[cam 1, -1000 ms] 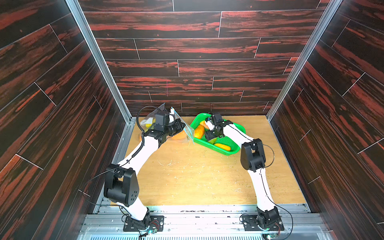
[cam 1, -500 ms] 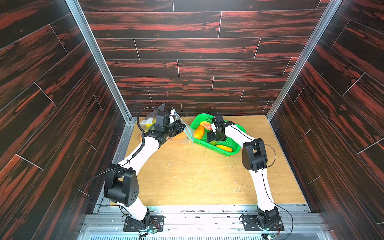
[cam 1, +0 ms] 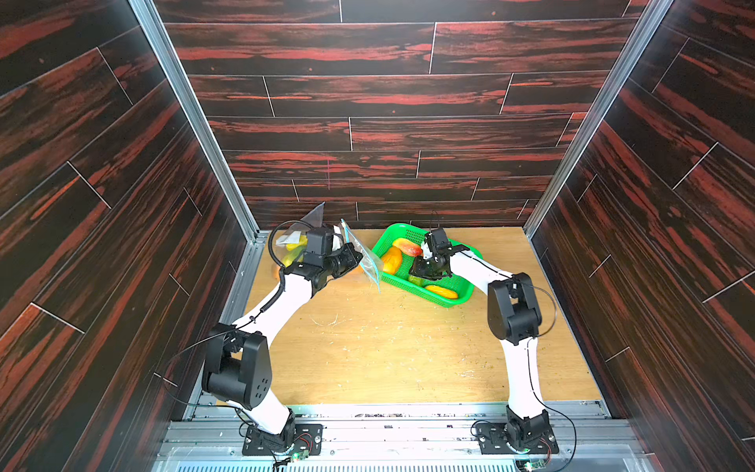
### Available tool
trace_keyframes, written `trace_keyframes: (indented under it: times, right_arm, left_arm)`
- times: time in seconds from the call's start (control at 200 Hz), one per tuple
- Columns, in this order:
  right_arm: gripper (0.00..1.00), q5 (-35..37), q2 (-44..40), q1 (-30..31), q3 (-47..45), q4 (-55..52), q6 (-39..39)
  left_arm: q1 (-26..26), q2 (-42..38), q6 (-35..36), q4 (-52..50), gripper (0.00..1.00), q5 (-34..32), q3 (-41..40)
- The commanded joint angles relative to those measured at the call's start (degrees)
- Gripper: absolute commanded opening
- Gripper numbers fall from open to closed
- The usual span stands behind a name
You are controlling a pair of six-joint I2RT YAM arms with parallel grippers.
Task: Place the mango in a zip-top bag and seal the zipper
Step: Pick up the mango from the basket, then place the mango in the zipper food storage bag.
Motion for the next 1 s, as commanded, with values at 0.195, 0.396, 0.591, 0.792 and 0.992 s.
trace_keyframes:
  times: [0.195, 0.396, 0.591, 0.792, 0.992]
  right_arm:
    - [0.06, -3.24, -20.09, 0.45, -16.07, 27.07, -1.72]
    - [0.04, -5.21, -32.35, 7.12, -30.84, 54.16, -6.78]
    - [0.04, -12.8, -31.55, 14.01, -37.05, 76.47, -8.02]
    - [0.04, -18.03, -23.71, 15.82, -33.04, 82.31, -4.35]
    - [0.04, -15.88, -18.53, 16.08, -28.66, 80.75, -5.37]
  left_arm:
    - [0.92, -4.17, -8.55, 1.63, 0.0, -2.69, -0.93]
    - [0.92, -1.64, -10.04, -1.45, 0.0, -3.05, 2.95]
    - [0.92, -0.59, -10.92, -0.75, 0.0, -1.56, 3.98]
    - [0.92, -0.71, -10.9, -0.66, 0.0, -0.53, 4.18]
    - [0.92, -1.21, -11.07, 0.41, 0.0, 1.06, 3.65]
